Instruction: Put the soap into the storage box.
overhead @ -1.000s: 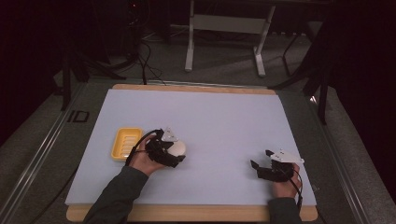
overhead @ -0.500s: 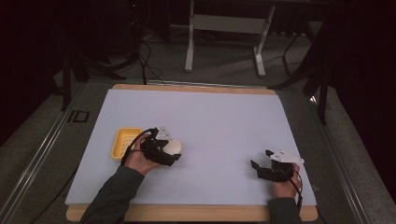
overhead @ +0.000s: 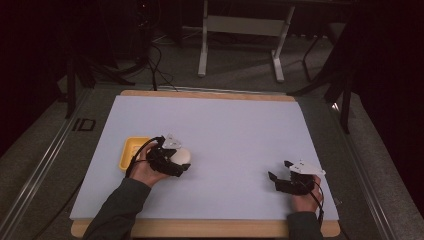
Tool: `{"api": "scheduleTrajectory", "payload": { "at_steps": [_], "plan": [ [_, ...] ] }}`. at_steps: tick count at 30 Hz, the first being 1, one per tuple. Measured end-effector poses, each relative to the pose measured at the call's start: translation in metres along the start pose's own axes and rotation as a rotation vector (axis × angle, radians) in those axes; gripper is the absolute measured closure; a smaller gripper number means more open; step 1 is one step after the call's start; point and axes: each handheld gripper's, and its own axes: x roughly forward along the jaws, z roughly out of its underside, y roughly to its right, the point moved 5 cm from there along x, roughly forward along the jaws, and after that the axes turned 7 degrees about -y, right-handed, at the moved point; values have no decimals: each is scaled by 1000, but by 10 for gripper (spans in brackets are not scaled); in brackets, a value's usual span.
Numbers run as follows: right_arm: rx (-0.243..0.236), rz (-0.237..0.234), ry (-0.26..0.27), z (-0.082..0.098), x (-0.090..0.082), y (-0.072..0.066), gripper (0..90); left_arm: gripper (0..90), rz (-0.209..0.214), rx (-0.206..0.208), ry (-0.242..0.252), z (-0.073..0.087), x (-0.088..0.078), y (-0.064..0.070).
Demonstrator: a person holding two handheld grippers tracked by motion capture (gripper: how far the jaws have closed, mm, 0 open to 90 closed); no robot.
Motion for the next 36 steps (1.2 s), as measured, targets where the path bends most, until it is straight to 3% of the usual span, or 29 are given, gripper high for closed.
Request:
{"api": "scheduleTrajectory", "payload": {
  "at_steps": [36],
  "plan": [
    [0, 3, -1, 0, 0, 0, 217, 243, -21, -80, 18, 19, -15, -23]
  ]
}}
